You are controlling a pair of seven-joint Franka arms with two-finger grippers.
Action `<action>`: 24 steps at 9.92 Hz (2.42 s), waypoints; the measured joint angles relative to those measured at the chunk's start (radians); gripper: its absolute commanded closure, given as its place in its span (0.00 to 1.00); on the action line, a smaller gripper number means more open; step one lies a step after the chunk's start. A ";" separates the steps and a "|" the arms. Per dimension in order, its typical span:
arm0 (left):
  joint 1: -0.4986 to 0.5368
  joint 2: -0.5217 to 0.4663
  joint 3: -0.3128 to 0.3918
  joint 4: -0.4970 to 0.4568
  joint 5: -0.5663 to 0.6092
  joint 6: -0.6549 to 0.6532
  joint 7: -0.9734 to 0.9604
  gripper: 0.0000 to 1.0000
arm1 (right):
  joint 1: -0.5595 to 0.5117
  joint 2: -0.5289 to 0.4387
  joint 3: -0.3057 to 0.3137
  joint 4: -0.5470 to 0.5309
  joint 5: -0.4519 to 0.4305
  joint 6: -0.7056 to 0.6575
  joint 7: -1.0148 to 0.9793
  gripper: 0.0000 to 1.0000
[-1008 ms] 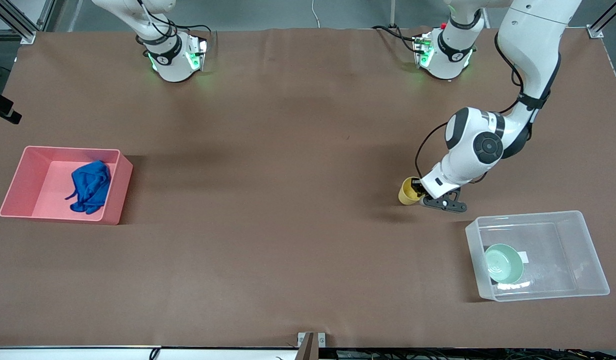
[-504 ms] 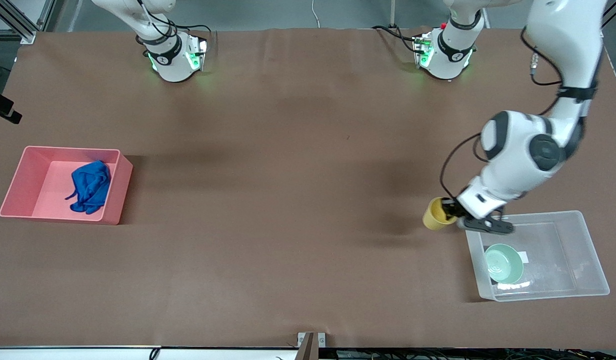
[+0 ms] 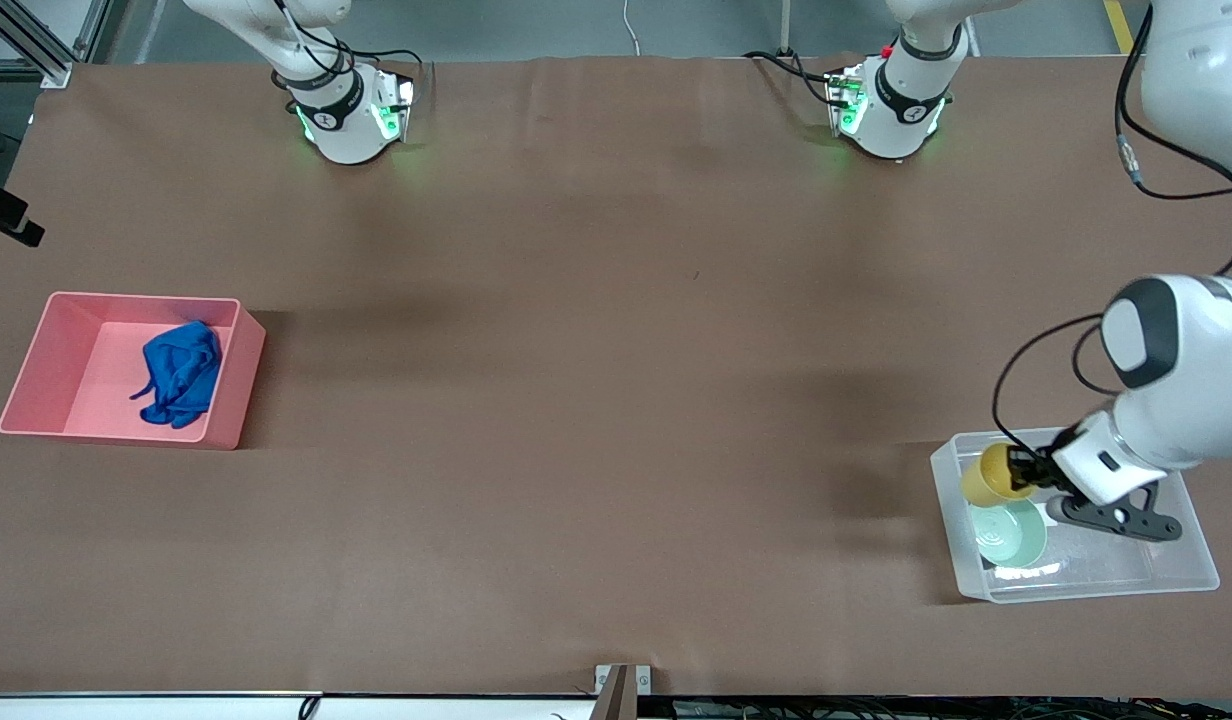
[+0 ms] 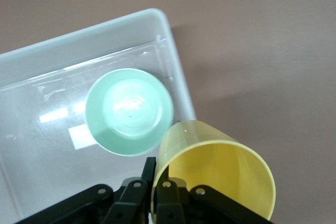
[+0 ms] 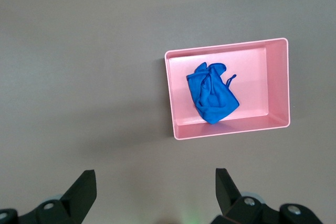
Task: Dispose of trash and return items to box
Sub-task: 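Carry the yellow cup into the green bowl with the left gripper, then release the yellow cup and raise the left gripper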
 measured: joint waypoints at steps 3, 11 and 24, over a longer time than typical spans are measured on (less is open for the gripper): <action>0.074 0.098 0.003 0.086 0.002 0.000 0.083 1.00 | 0.000 0.000 0.000 0.000 0.000 -0.001 0.000 0.00; 0.067 0.190 0.007 0.106 0.002 0.139 0.070 0.00 | 0.000 0.000 0.000 0.000 0.000 -0.001 -0.001 0.00; 0.037 -0.621 -0.095 -0.177 -0.119 -0.395 -0.065 0.00 | 0.000 0.001 0.000 -0.001 0.000 -0.004 -0.002 0.00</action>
